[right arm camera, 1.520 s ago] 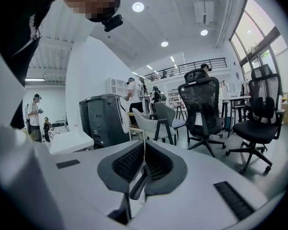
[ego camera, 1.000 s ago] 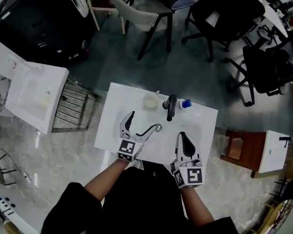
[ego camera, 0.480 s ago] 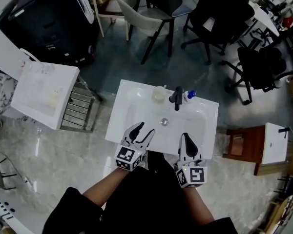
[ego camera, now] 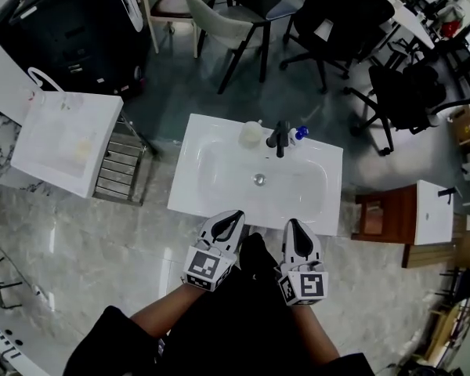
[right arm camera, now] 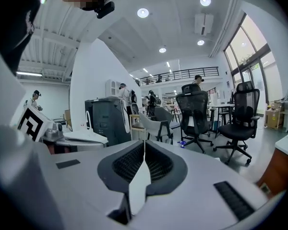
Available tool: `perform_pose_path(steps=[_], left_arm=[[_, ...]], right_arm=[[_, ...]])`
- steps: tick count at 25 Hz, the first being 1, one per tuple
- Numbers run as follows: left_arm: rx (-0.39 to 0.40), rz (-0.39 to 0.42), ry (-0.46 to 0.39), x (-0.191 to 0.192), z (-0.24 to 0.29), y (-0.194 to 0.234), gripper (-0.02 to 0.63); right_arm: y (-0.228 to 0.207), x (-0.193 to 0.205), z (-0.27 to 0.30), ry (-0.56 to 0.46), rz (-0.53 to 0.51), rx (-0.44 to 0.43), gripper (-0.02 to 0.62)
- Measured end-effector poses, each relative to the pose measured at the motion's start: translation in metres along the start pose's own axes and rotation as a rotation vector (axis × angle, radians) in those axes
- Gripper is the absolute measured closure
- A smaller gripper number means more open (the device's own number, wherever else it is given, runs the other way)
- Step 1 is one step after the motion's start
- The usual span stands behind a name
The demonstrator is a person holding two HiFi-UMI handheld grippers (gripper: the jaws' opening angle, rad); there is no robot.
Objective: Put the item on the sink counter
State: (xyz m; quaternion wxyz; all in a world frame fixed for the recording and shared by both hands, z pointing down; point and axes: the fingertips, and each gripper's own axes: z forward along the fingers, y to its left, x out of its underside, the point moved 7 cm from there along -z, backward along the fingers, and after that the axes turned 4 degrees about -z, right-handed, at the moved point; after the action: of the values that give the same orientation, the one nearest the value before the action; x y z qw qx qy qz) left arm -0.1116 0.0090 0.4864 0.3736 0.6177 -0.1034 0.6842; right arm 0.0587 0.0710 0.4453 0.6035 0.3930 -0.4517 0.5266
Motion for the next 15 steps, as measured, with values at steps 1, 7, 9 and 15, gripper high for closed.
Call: perform_pose_path(steps=[1, 7, 9, 15], left_arm=[[0.001, -0.002, -0.007, -0.001, -0.005, -0.004, 0.589], [-0.059, 0.016, -0.121, -0.015, -0.037, -0.018, 0.589], [-0.099, 0.040, -0.123, -0.017, -0.047, -0.022, 0.589], [-0.182, 0.053, -0.097, 0.000, -0.057, -0.059, 0.589]], right_arm=[[0.000, 0.002, -0.006, 0.001, -0.006, 0.000, 0.561], [0.002, 0.004, -0.027, 0.002, -0.026, -0.004, 0.561], [0.010, 0.004, -0.030, -0.010, -0.012, -0.039, 0.561], [0.000, 0.009, -0.066, -0.046, -0.011, -0.109, 0.561]])
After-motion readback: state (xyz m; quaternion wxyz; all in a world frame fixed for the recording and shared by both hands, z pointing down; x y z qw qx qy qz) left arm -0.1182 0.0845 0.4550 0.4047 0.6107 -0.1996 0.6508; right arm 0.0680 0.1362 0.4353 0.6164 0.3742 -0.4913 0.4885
